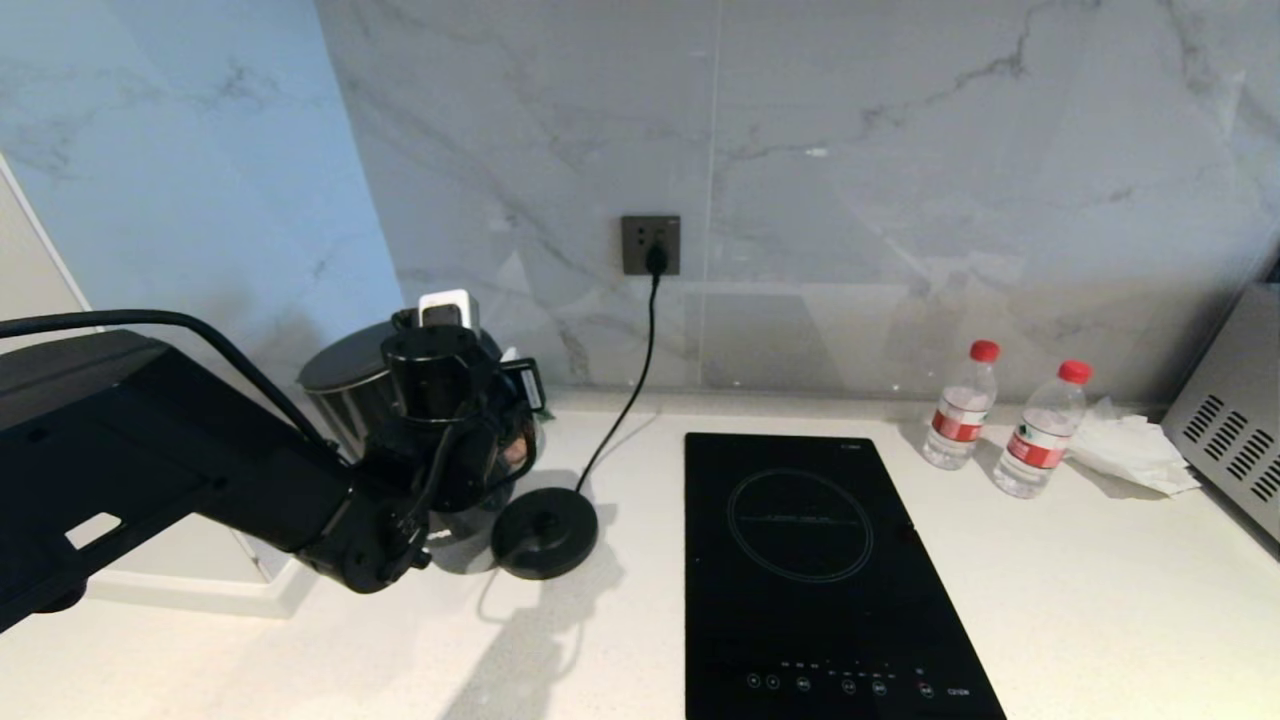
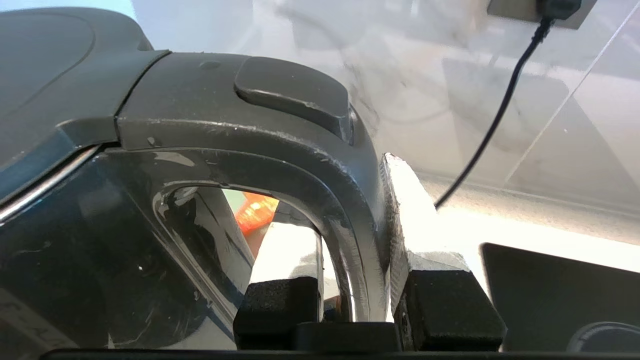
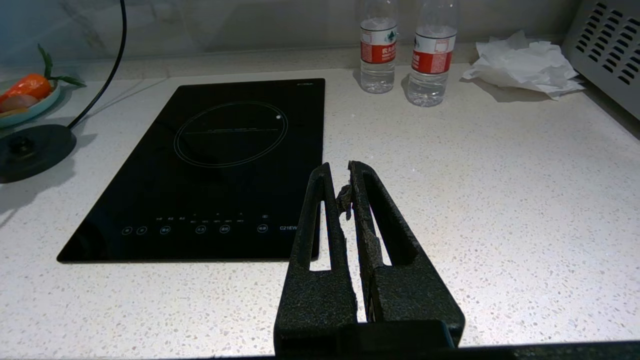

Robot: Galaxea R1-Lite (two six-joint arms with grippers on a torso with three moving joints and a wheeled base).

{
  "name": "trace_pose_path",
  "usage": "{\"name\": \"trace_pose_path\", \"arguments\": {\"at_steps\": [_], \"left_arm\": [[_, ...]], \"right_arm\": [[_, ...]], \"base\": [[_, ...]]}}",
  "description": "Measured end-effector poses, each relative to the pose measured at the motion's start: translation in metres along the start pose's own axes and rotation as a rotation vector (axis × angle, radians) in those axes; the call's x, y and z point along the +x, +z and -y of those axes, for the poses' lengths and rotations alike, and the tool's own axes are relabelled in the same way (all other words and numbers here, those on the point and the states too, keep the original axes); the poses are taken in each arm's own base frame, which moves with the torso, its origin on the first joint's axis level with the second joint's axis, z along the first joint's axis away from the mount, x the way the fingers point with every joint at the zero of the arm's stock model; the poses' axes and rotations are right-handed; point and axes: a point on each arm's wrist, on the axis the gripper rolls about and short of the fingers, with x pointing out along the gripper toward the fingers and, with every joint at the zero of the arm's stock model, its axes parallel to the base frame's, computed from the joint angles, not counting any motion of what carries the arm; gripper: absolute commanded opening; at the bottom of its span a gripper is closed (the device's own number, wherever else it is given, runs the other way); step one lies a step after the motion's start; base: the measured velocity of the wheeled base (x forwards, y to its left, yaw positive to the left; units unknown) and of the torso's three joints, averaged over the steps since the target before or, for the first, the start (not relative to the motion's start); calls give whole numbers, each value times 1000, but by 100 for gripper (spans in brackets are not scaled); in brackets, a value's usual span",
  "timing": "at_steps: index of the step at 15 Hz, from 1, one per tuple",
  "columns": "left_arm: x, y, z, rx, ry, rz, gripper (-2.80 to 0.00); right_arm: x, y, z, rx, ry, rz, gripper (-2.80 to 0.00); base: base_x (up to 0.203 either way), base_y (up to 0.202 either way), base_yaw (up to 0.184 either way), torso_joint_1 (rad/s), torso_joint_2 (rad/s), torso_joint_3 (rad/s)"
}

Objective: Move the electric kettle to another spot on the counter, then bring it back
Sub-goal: Place it by the sink

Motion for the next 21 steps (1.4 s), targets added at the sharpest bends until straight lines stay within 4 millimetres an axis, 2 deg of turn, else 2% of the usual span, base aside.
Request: {"name": "trace_pose_path", "arguments": {"at_steps": [5,17,21], "left_arm": [[-14,-10,-21,18,6,25,-280],[-51,-30,-44,34,-50,-28,-280],[-65,-45,-54,47,-45,-54,-280]], "right_arm": [[0,0,0,0,0,0,-280],[0,0,0,0,0,0,-280],[0,0,0,0,0,0,-280]], "base": [[0,0,0,0,0,0],[0,0,0,0,0,0],[0,0,0,0,0,0]]}}
